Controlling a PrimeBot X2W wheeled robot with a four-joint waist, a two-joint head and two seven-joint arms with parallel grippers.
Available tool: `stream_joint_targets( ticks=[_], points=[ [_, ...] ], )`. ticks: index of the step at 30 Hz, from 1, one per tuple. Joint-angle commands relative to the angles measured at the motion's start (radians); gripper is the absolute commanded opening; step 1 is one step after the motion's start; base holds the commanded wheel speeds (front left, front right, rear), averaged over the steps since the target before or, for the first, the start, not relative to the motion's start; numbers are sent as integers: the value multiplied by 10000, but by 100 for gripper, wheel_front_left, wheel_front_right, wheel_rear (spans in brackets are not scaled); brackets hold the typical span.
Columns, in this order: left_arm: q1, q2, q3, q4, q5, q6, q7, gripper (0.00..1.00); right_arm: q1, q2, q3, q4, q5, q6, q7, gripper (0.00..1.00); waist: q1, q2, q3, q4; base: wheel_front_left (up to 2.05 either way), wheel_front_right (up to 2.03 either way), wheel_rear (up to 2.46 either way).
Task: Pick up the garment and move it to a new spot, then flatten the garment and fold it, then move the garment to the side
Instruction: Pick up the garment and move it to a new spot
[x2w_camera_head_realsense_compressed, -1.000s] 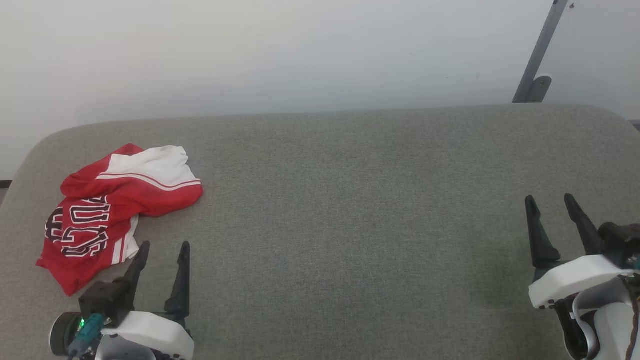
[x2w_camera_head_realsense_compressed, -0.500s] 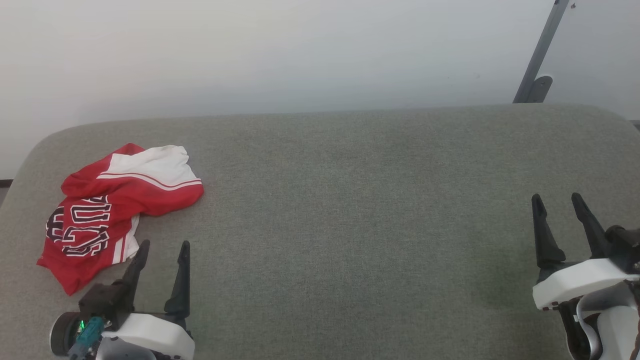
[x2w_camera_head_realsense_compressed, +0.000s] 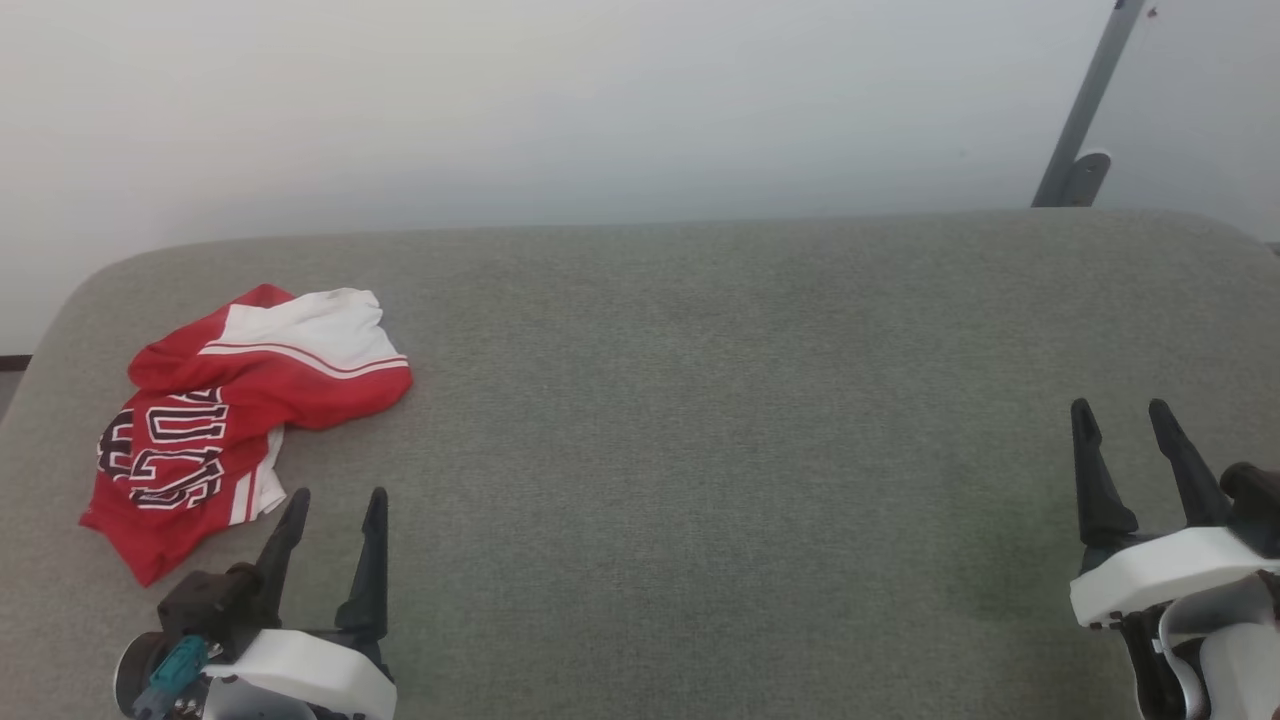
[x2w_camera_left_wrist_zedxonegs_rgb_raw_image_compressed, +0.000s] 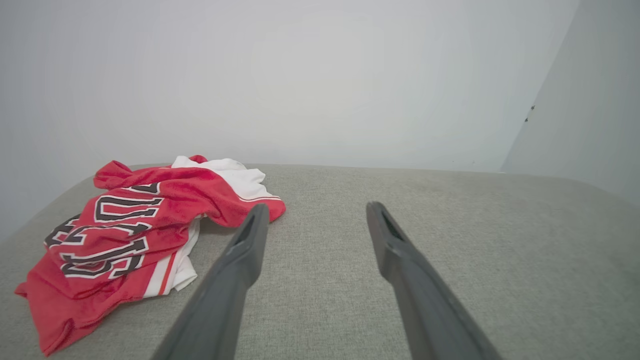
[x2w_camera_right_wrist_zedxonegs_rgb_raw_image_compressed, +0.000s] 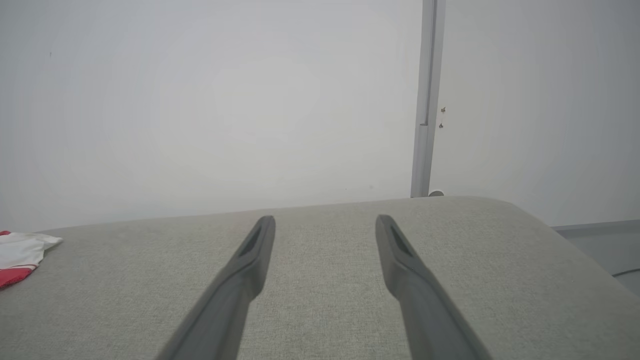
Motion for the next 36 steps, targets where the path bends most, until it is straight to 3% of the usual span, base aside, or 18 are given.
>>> stream_joint_targets(
  ticks=[1,10,30,36],
  points=[
    [-91,25,-23,11,-120,-26,-51,100,98,21,4,-26,103,0,-51,100,0,0,-5,58,0,0,0],
    [-190,55,-174,123,-161,-26,-49,100,231,56,114,13,259,0,-51,100,0,0,-47,838,0,0,0],
    [218,-41,88,340,-100,-26,-49,100,60,526,1733,410,558,0,-40,100,0,0,-192,4360,0,0,0],
    [424,-92,318,194,-65,-26,-49,100,-111,693,2208,543,590,0,-40,100,0,0,-215,5067,0,0,0]
  ],
)
